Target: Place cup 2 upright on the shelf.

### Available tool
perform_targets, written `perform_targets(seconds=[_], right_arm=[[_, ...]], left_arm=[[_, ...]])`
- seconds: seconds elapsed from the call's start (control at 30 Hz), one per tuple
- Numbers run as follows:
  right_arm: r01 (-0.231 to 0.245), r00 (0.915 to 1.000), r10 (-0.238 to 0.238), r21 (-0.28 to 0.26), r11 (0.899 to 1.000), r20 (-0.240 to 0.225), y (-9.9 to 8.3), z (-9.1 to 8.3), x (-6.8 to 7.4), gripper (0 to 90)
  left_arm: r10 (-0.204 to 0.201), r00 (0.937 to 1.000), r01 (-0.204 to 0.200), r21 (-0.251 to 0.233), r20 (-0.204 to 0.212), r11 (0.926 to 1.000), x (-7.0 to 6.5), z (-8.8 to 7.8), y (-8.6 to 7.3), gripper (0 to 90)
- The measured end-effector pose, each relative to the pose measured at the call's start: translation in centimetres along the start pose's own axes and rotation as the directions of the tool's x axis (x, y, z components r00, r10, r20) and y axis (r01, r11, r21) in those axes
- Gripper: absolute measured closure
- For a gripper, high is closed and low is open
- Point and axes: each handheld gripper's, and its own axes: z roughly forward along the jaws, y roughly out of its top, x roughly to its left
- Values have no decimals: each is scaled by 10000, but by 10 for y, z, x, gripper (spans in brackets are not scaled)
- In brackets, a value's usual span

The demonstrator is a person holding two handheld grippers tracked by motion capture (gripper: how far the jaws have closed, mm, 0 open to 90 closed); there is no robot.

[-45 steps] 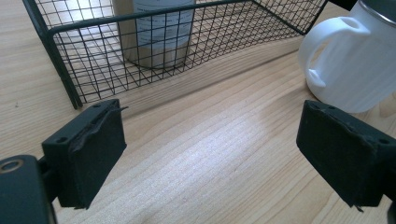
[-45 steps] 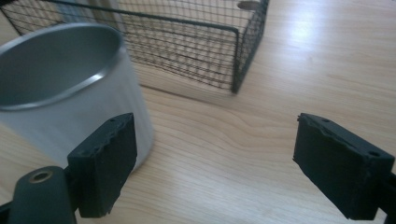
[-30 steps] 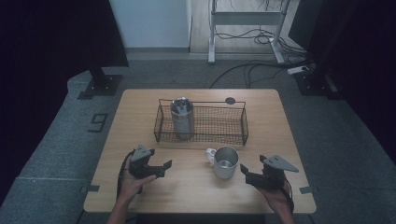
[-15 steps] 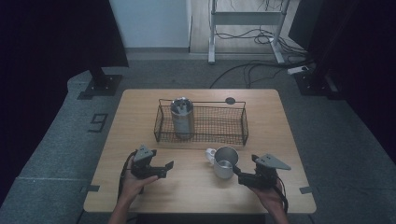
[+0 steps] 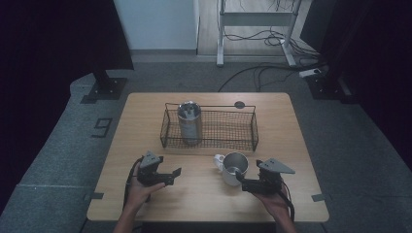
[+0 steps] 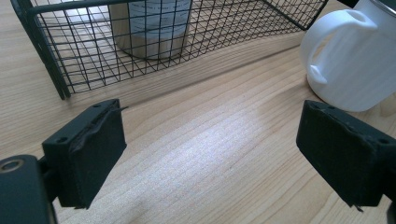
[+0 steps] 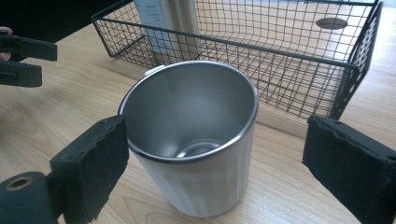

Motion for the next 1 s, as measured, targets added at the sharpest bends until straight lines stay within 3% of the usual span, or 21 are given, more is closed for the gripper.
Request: perform_targets(seconds=[0.23, 0.4, 1.0], right_arm=[[25, 10000, -24, 75, 10000, -56, 2, 8, 4, 31], [58, 9999, -57, 95, 9999, -104, 3, 13, 6, 23], [233, 9996, -230, 187, 9996, -142, 2, 33, 14, 0]], left_arm=[[20, 10000, -20, 57, 49, 10000, -1, 2, -1, 81], [-227, 9995, 226, 32, 211, 9997, 1, 3, -1, 81], [-152, 9993, 146, 164, 353, 9998, -2, 5, -2, 81]])
